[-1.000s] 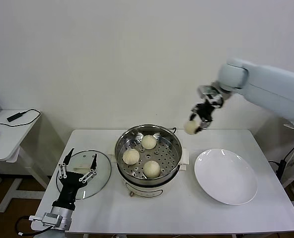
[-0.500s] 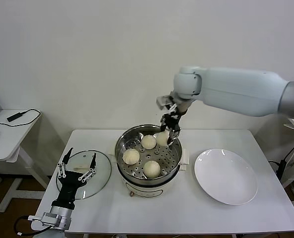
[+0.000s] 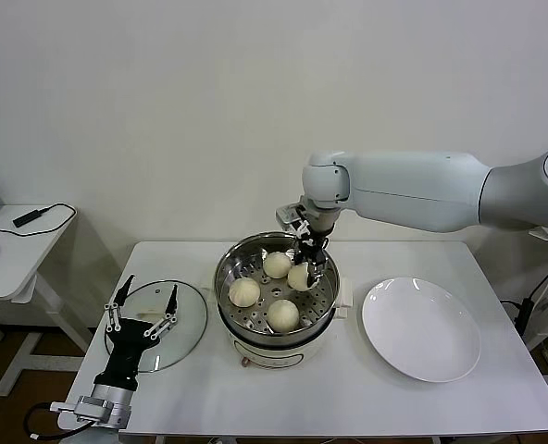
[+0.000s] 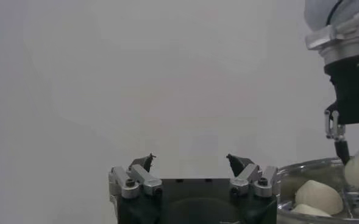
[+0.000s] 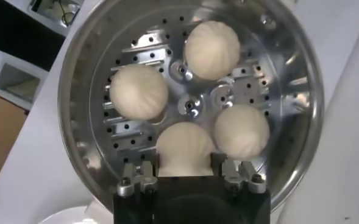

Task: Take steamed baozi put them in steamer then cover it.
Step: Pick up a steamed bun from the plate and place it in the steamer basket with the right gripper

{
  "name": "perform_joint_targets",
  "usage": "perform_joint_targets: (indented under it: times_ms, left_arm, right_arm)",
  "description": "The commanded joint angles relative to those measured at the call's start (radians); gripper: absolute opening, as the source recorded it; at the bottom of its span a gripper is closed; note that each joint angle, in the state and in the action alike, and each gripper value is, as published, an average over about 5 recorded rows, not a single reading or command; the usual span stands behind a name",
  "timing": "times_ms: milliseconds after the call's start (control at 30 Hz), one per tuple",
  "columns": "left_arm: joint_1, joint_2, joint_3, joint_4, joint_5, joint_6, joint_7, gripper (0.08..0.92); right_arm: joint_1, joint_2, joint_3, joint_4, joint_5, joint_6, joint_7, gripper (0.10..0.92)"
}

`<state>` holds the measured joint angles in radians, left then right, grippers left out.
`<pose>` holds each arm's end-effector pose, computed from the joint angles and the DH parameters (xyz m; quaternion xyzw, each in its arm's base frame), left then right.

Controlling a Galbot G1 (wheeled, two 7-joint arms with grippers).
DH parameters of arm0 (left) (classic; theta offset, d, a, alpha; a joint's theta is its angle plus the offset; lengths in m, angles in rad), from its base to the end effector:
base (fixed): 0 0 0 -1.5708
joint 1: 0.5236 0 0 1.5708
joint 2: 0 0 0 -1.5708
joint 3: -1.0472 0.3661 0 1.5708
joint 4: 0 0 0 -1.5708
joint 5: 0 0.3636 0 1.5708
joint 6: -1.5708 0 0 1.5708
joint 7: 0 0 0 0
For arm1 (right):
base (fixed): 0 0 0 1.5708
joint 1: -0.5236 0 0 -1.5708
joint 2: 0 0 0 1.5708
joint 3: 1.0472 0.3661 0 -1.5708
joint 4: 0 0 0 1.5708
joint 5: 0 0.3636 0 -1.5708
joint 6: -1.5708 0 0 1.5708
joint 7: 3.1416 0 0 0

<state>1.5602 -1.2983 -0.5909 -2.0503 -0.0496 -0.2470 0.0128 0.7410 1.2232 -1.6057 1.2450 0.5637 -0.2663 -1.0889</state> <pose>0.1895 0.0743 -0.3193 0.0547 0.9869 0.1062 0.1089 0.5795 0.1103 -0.0589 0.6071 -0.4111 0.5880 0.3416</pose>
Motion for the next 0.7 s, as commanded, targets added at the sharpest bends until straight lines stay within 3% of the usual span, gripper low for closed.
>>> perform_joint_targets:
  times_ms: [33, 500, 700]
  left_arm:
    - [0.001, 0.000, -0.002, 0.001, 0.000, 0.000, -0.001, 0.823]
    - [0.004, -0.002, -0.010, -0.006, 0.001, -0.007, 0.000, 0.823]
    - [0.007, -0.001, -0.014, -0.010, 0.003, -0.006, 0.005, 0.823]
  right_arm:
    - [-0.027, 0.001, -0.011, -0.007, -0.034, -0.009, 0.010, 0.594]
    - [-0.046, 0.000, -0.005, -0.020, -0.062, -0.008, 0.037, 0.648]
    - [-0.056, -0.007, 0.006, -0.010, -0.067, -0.009, 0.046, 0.778]
